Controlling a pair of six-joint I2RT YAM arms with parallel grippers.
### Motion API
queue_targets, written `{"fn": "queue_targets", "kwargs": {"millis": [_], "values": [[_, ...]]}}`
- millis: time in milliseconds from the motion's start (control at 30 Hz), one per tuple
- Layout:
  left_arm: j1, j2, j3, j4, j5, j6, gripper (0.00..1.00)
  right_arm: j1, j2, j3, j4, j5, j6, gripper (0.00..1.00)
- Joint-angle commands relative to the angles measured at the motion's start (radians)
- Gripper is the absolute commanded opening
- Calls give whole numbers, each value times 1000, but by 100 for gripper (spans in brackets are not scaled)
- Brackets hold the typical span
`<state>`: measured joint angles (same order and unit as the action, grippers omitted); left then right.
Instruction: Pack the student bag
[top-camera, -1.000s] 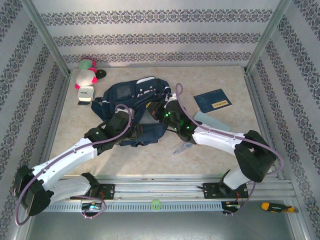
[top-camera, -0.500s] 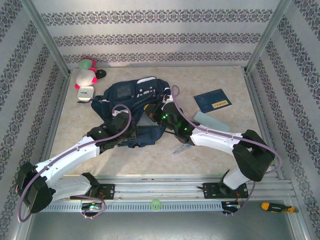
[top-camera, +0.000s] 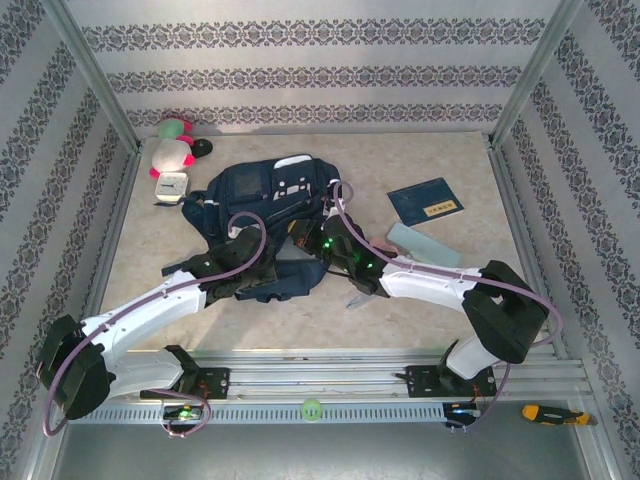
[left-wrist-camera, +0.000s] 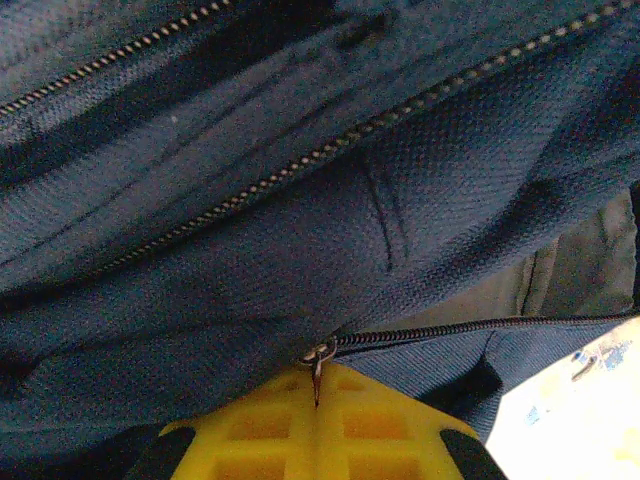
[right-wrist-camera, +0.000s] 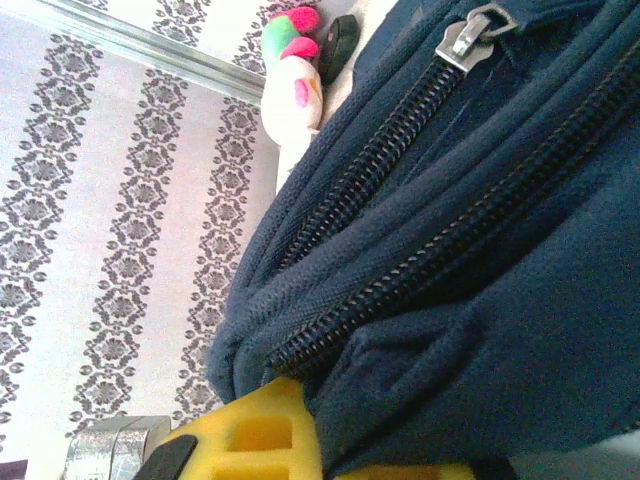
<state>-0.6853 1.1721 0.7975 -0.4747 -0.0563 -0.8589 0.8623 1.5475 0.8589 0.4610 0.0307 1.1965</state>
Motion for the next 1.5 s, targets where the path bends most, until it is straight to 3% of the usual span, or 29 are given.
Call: {"fn": "queue_targets", "kwargs": {"millis": [0, 200, 467, 667, 867, 1133, 1300, 1400, 1467], "values": [[32, -32, -50, 76, 105, -73, 0, 20, -30, -69, 107, -26, -71, 0], [95, -75, -82, 23, 151, -34, 0, -3, -47, -131, 128, -59, -92, 0], [102, -42, -23, -145, 66, 212, 0, -66, -80, -147, 165, -164, -98, 0], [102, -51, -18, -171, 50, 276, 0, -142, -137, -128, 160, -234, -81, 0], [104, -82, -3, -220, -39, 350, 0, -224, -152, -108, 129, -327, -79, 0], [153, -151, -53, -214, -81, 433, 0, -291, -147, -111, 112, -445, -68, 0], [202, -195, -101, -115, 5, 494, 0, -309, -135, -77, 110, -578, -71, 0], [203, -206, -122, -34, 135, 509, 0, -310, -114, -50, 86, -631, -89, 0], [203, -202, -133, 19, 244, 496, 0, -311, -99, -42, 43, -649, -116, 25]]}}
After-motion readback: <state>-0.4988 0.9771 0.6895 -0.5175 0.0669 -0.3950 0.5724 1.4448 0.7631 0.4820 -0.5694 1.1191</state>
